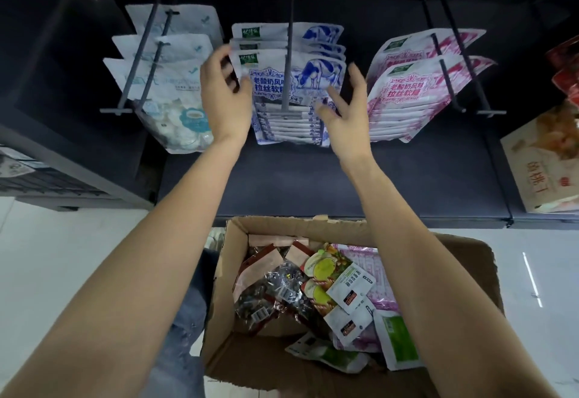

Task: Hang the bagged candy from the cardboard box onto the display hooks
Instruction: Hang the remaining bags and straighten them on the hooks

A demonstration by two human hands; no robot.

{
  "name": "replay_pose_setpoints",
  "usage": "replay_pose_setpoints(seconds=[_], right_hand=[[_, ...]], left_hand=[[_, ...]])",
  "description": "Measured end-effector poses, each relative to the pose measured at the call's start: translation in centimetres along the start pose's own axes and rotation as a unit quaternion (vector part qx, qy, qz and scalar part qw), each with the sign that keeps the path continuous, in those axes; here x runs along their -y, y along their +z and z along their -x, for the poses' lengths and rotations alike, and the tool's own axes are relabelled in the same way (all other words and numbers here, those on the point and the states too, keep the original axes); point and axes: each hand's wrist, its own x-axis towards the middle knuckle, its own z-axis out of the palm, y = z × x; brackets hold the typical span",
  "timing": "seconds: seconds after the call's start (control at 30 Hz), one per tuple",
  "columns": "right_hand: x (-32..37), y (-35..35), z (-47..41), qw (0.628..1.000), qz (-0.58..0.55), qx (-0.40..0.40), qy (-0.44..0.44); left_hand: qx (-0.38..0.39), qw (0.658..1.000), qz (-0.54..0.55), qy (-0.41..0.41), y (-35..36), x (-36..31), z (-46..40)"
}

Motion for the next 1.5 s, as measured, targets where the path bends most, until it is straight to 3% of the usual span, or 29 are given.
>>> replay_pose_setpoints(seconds=[0.13, 0.23, 0.3, 0.37, 0.43, 0.5, 0.53, 0.67, 0.83, 0.93, 1.0, 1.1, 1.17, 1.23, 1.33, 1.4, 1.5], right_hand=[[-2.0, -3.1, 6.5, 0.996, 0.091, -0.009, -0.014], [-4.7, -6.5, 11.5, 0.978, 0.204, 0.036, -0.002], [-7.5, -8.9, 14.0, 0.943, 0.320, 0.084, 0.020], [-10.7, -11.2, 16.1, 0.895, 0.417, 0.131, 0.091], [-13.3, -13.3, 17.8, 0.830, 0.491, 0.179, 0.192], [-15.7, -15.1, 19.2, 0.769, 0.533, 0.225, 0.273], [-16.7, -15.7, 19.8, 0.756, 0.532, 0.239, 0.299], [-20.8, -15.4, 22.1, 0.756, 0.450, 0.232, 0.414], [-23.1, -11.8, 22.0, 0.659, 0.568, 0.149, 0.469], [-23.5, -10.5, 21.7, 0.638, 0.580, 0.144, 0.486], [-24.2, -10.0, 22.5, 0.667, 0.548, 0.103, 0.495], [-23.9, -10.2, 22.7, 0.778, 0.425, -0.003, 0.463], [-21.9, -10.8, 22.1, 0.829, 0.348, -0.034, 0.436], [-18.9, -11.5, 21.3, 0.860, 0.354, -0.015, 0.369], [-14.0, -12.6, 20.7, 0.880, 0.395, 0.056, 0.259], [-10.4, -13.3, 20.4, 0.893, 0.399, 0.100, 0.184], [-4.5, -14.1, 19.9, 0.916, 0.368, 0.123, 0.106]], left_hand=[[0.034, 0.999, -0.002, 0.000, -1.5, 0.9, 6.6], [0.148, 0.984, -0.089, 0.045, -2.2, 2.9, 11.3], [0.260, 0.939, -0.199, 0.102, -2.1, 4.6, 13.7], [0.350, 0.869, -0.318, 0.142, -1.6, 6.2, 15.1], [0.398, 0.805, -0.411, 0.158, -0.8, 7.2, 15.9], [0.417, 0.767, -0.458, 0.170, 0.0, 8.0, 16.6], [0.422, 0.756, -0.469, 0.172, 0.3, 8.4, 17.0], [0.423, 0.748, -0.485, 0.163, -0.1, 9.7, 18.8], [0.433, 0.731, -0.505, 0.153, -0.3, 10.2, 19.9], [0.428, 0.732, -0.506, 0.159, -0.3, 10.2, 20.2], [0.402, 0.750, -0.489, 0.190, -0.6, 10.2, 20.6], [0.391, 0.785, -0.418, 0.236, -0.7, 10.0, 21.6], [0.430, 0.783, -0.378, 0.242, -0.3, 9.8, 22.5], [0.475, 0.774, -0.354, 0.224, 0.4, 9.2, 23.3], [0.534, 0.762, -0.328, 0.166, 1.6, 7.1, 24.1], [0.556, 0.777, -0.279, 0.101, 2.0, 5.1, 24.5], [0.567, 0.812, -0.123, -0.052, 1.6, 2.5, 24.8]])
